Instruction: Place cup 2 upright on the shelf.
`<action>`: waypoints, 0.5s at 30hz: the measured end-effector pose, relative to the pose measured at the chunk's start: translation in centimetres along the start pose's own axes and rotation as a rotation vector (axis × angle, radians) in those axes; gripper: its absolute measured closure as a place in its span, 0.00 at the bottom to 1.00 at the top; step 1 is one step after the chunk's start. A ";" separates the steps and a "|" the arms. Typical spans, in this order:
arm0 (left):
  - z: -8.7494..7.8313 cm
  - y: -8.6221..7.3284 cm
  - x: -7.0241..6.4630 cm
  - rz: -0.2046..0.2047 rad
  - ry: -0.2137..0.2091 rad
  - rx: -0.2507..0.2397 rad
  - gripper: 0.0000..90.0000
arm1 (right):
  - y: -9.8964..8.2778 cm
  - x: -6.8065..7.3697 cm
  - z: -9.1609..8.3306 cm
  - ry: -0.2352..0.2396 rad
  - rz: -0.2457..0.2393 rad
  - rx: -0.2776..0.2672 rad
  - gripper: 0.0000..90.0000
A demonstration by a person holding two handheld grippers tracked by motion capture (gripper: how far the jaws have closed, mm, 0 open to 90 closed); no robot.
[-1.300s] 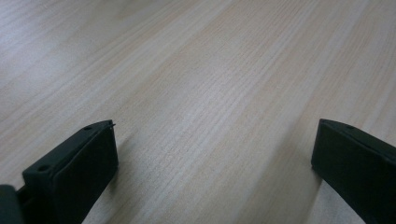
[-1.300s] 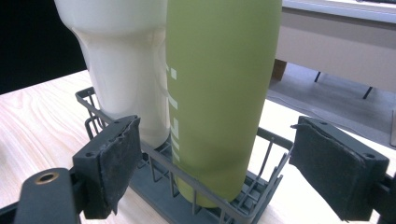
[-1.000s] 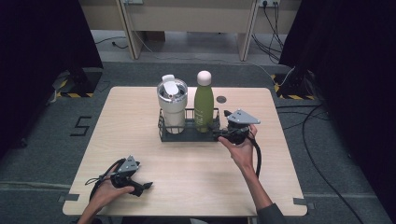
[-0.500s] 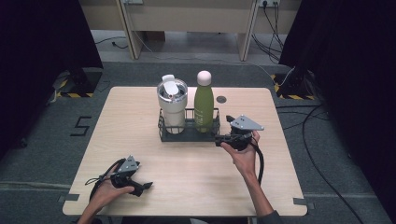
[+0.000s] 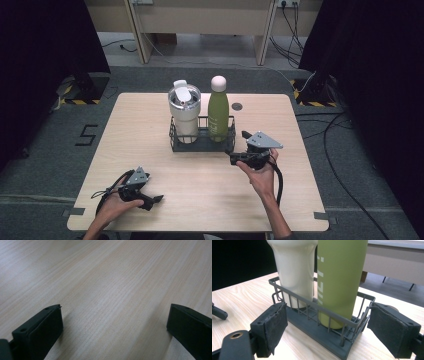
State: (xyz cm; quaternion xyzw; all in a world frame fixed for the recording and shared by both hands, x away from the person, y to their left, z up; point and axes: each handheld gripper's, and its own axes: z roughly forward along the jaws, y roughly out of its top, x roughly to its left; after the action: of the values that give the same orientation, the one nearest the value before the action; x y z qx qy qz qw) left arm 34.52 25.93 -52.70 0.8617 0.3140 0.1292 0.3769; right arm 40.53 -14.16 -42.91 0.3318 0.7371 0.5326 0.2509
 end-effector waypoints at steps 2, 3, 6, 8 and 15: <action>0.0 0.0 0.0 0.000 0.000 0.000 0.00 | -0.1 0.0 0.0 0.001 0.001 0.001 0.17; 0.0 0.0 0.0 0.000 0.000 0.000 0.00 | -0.2 0.1 0.0 0.003 0.002 0.002 0.17; 0.0 0.0 0.0 0.000 0.000 0.000 0.00 | -0.2 0.3 0.0 0.007 -0.002 0.003 0.17; 0.0 0.0 0.0 0.000 0.000 0.000 0.00 | -0.3 0.4 -0.1 0.012 -0.004 0.004 0.17; 0.0 0.0 0.0 0.001 0.000 0.001 0.00 | -0.6 0.9 -0.5 0.025 -0.009 0.006 0.17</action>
State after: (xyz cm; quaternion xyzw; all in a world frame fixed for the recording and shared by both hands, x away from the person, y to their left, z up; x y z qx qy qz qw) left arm 34.50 25.93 -52.70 0.8620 0.3138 0.1291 0.3766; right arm 39.49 -13.91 -43.36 0.3225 0.7433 0.5333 0.2431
